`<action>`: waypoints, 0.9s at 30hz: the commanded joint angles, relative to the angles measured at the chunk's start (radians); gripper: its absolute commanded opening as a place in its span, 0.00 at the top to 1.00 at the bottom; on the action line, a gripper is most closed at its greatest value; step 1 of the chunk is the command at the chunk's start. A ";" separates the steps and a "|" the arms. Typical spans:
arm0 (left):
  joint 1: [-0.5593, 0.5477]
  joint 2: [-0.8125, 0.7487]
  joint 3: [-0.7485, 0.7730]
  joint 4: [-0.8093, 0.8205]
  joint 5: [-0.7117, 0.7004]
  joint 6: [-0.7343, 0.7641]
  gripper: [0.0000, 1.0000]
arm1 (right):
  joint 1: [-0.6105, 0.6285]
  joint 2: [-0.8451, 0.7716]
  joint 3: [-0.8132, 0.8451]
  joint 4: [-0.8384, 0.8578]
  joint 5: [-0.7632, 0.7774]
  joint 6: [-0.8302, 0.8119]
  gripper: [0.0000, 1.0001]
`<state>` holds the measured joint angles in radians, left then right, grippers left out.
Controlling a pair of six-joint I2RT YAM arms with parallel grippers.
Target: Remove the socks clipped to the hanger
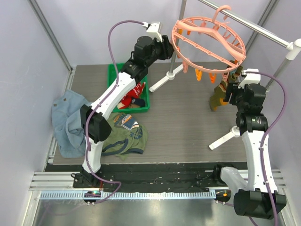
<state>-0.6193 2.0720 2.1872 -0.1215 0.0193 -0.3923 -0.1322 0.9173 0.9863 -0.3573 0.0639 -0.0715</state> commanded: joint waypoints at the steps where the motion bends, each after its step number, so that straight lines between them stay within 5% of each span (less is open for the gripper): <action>1: 0.000 0.017 0.068 0.010 0.007 -0.003 0.56 | -0.018 0.020 0.084 -0.061 -0.108 -0.094 0.28; 27: 0.009 0.076 0.157 -0.001 -0.001 -0.014 0.53 | -0.173 0.109 0.147 -0.086 -0.303 -0.194 0.34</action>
<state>-0.6102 2.1334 2.2917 -0.1509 0.0189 -0.3935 -0.2939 1.0157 1.0866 -0.4820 -0.1486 -0.2283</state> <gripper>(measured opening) 0.470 0.664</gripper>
